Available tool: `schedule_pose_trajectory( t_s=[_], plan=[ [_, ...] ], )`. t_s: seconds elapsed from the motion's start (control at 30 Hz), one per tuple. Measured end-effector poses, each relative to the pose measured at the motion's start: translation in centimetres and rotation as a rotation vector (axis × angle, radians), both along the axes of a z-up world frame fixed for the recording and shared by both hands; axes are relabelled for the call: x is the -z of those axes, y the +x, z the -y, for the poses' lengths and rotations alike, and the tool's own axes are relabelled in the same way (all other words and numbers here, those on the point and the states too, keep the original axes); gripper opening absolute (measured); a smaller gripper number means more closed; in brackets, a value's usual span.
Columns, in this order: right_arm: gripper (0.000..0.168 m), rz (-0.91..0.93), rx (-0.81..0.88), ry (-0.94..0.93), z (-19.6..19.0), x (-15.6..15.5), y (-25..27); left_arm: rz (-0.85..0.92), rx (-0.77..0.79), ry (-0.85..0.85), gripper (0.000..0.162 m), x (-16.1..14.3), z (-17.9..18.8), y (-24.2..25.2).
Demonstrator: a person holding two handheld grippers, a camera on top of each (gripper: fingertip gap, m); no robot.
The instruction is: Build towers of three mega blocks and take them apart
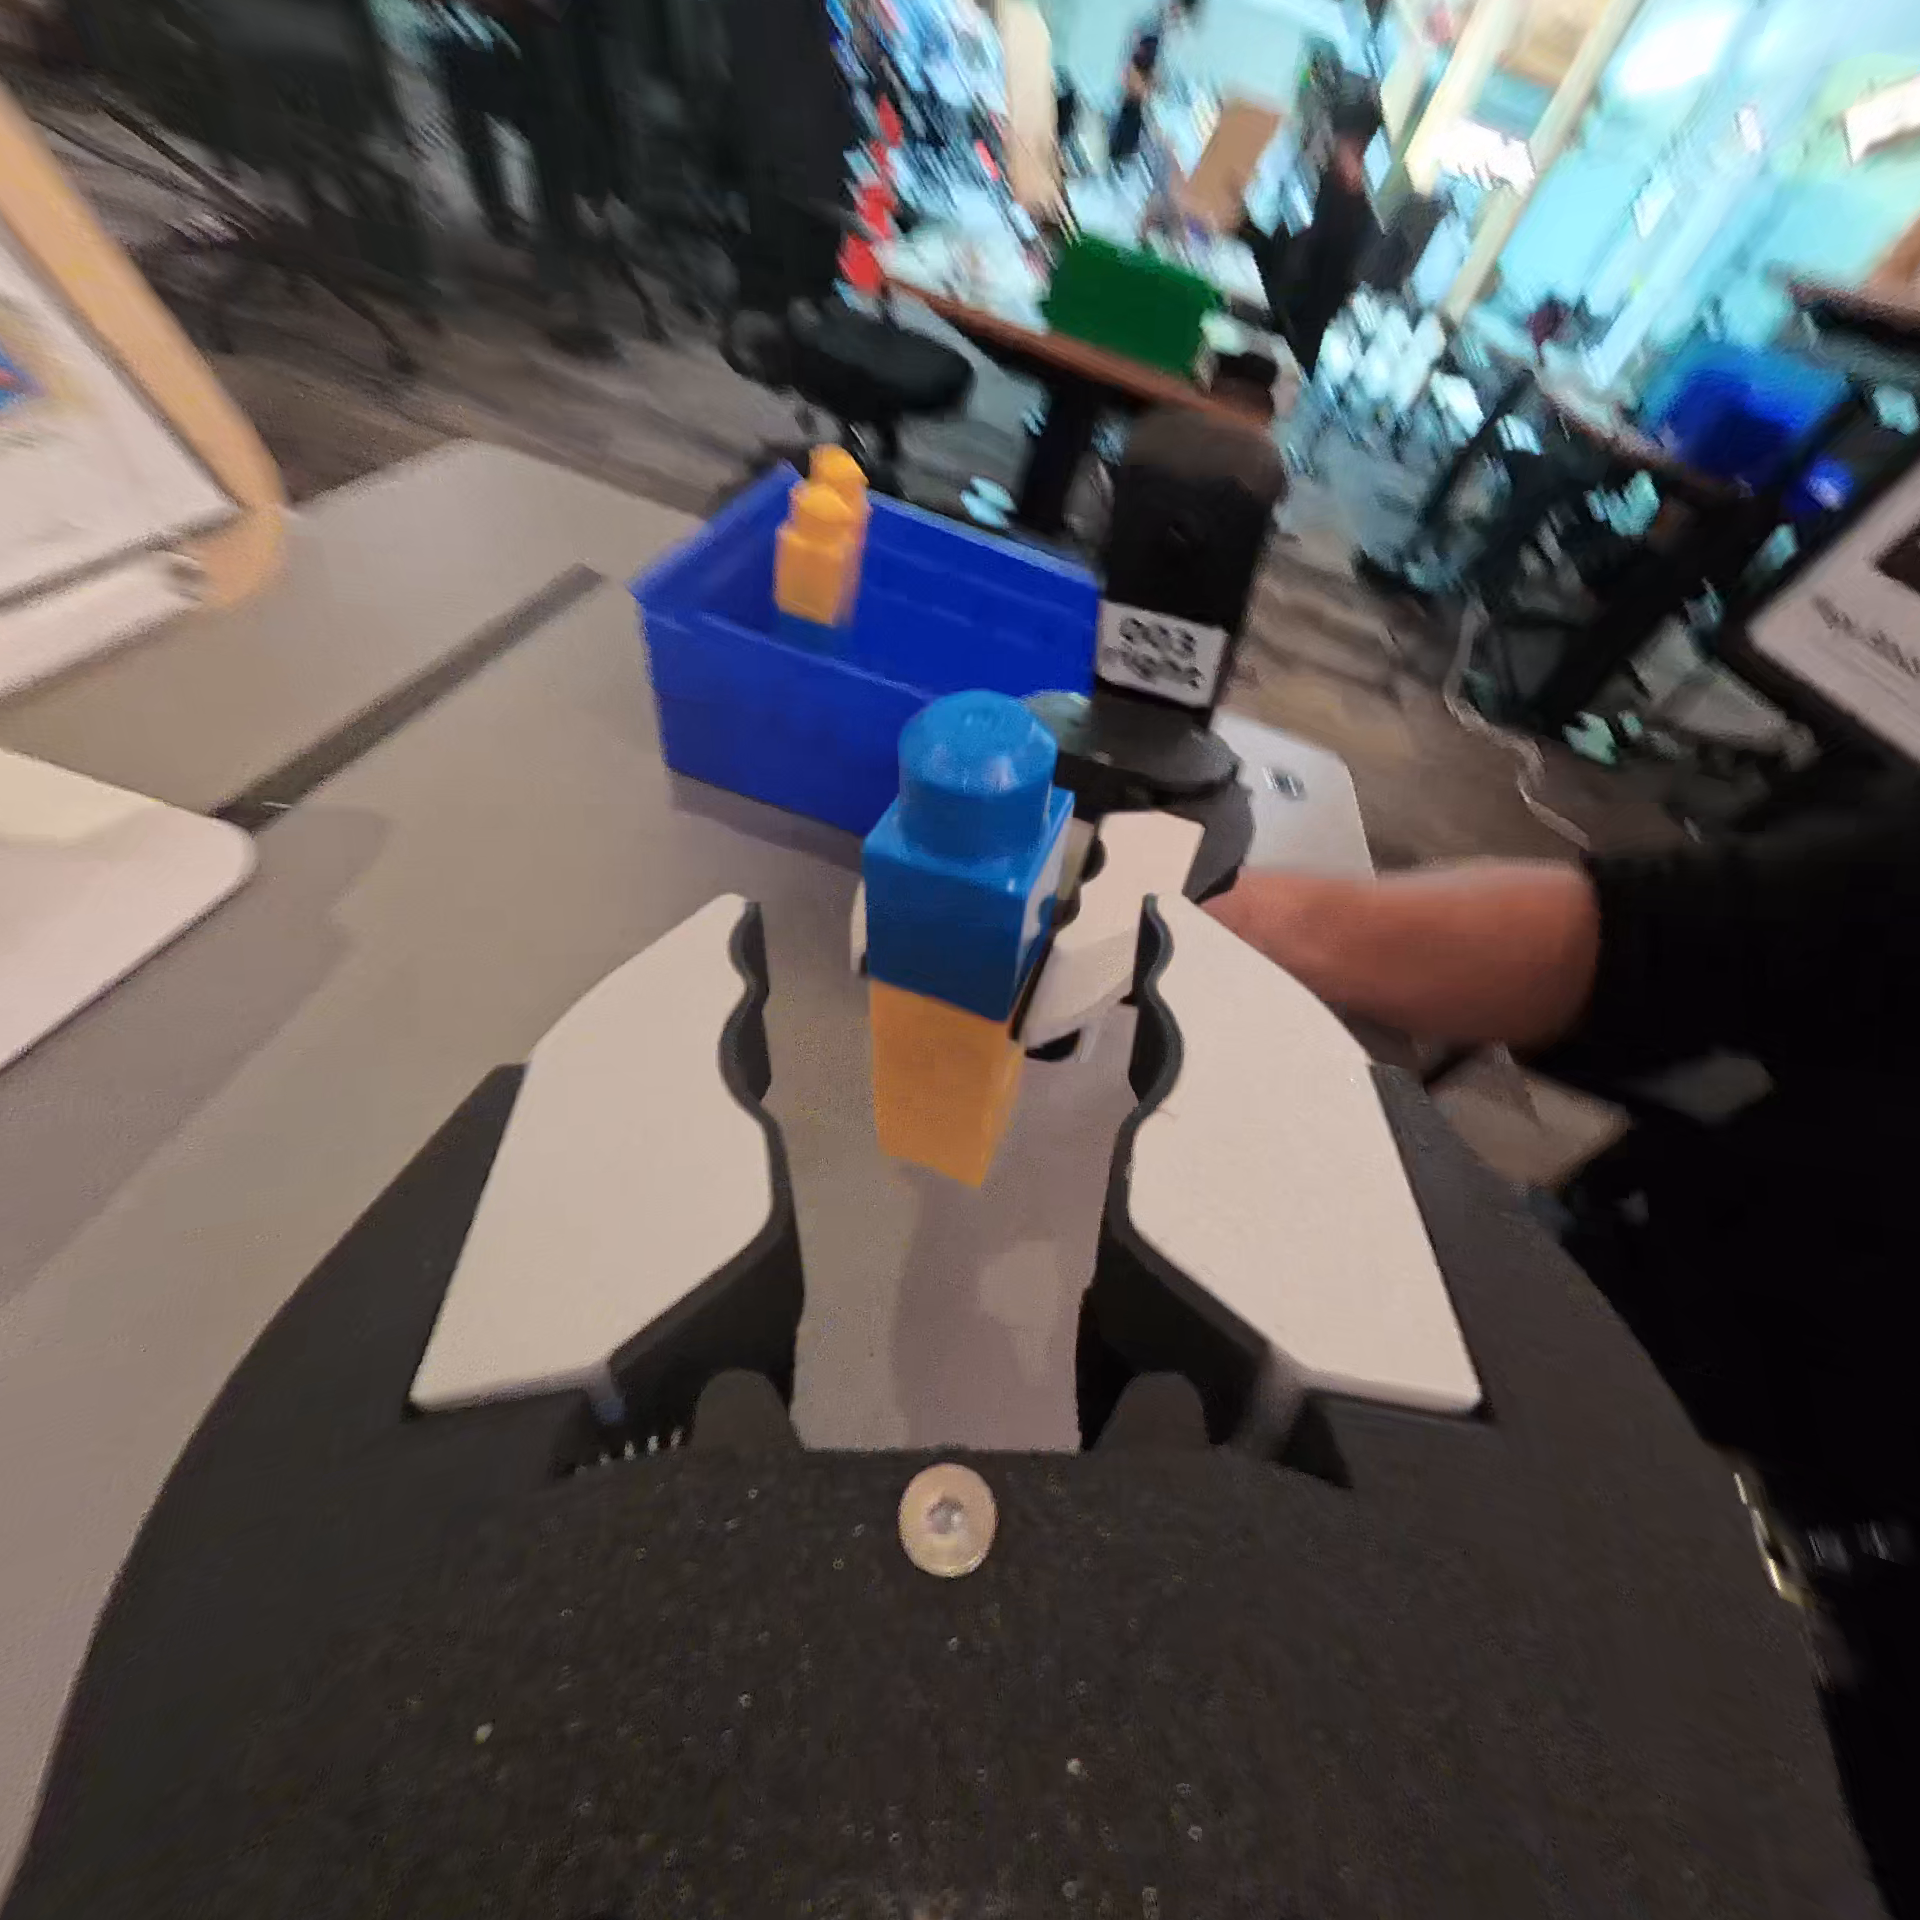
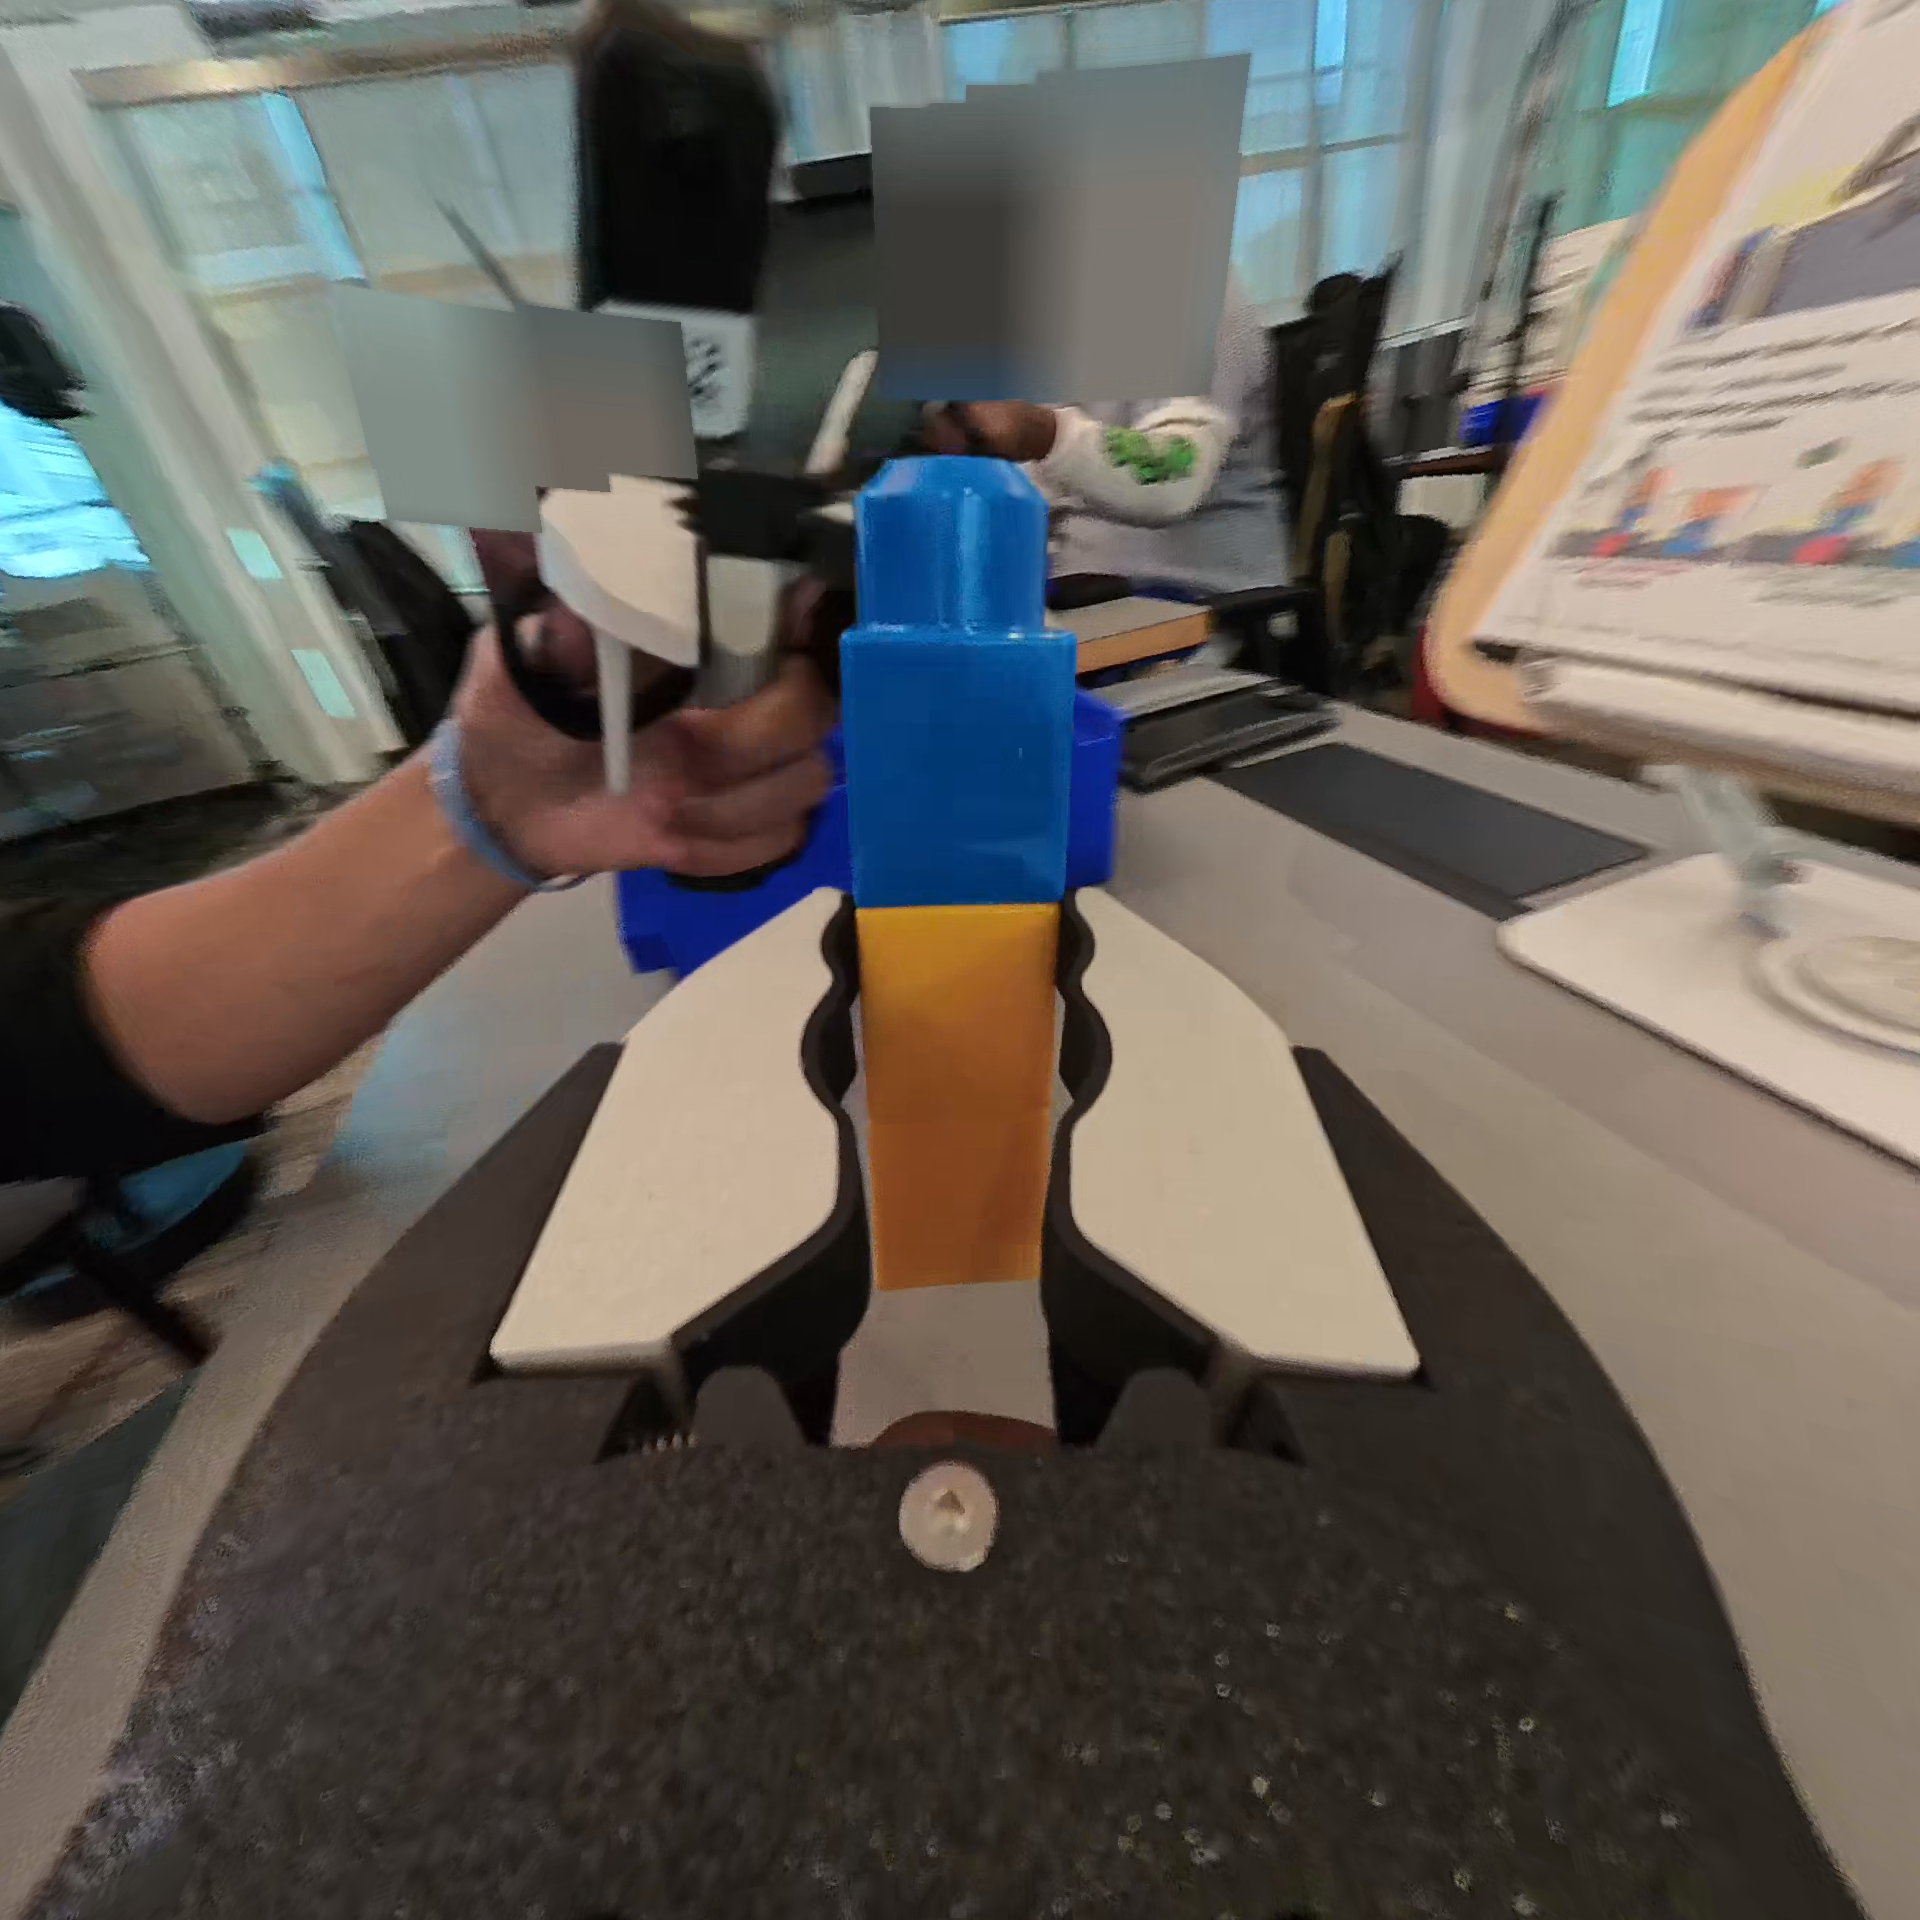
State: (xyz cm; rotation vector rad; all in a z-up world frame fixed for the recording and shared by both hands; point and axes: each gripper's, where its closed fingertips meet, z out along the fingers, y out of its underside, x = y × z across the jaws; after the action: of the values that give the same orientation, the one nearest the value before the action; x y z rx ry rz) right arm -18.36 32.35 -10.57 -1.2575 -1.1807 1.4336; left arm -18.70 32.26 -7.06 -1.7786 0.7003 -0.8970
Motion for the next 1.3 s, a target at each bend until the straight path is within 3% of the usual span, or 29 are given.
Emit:
schedule_pose_trajectory(
  t_s=[0.1, 0.27, 0.33, 0.43, 0.6, 0.8, 1.0, 1.3],
  plan=[
    [0.036, -0.002, 0.235, 0.065, -2.3, -2.7, 2.3, 0.129, -0.205, 0.000, 0.067, -0.7, 0.9, -2.9],
    [0.036, -0.037, 0.708, 0.233, -9.0, -8.7, 10.6, 0.206, -0.331, -0.062, 0.063, 3.4, 4.8, -4.5],
    [0.036, -0.018, 0.836, 0.207, -12.6, -9.0, 14.1, 0.175, -0.349, -0.088, 0.056, 5.7, 6.0, -4.5],
    [0.036, 0.031, 0.972, 0.143, -17.7, -7.0, 18.2, 0.178, -0.348, -0.144, 0.056, 7.7, 7.0, -4.2],
    [0.035, 0.153, 1.000, 0.047, -22.5, -0.8, 19.0, 0.153, -0.345, -0.119, 0.055, 7.3, 7.3, -4.0],
    [0.035, 0.325, 1.031, 0.032, -24.2, 4.9, 17.8, 0.031, -0.306, -0.081, 0.053, 7.8, 7.7, -2.2],
    [0.035, 0.370, 1.091, 0.007, -24.7, 6.0, 18.4, -0.045, -0.274, -0.057, 0.052, 8.4, 8.0, -0.8],
    [0.035, 0.356, 1.047, -0.115, -24.2, 8.8, 18.9, -0.062, -0.231, -0.066, 0.052, 9.0, 8.2, 0.4]
  ],
)
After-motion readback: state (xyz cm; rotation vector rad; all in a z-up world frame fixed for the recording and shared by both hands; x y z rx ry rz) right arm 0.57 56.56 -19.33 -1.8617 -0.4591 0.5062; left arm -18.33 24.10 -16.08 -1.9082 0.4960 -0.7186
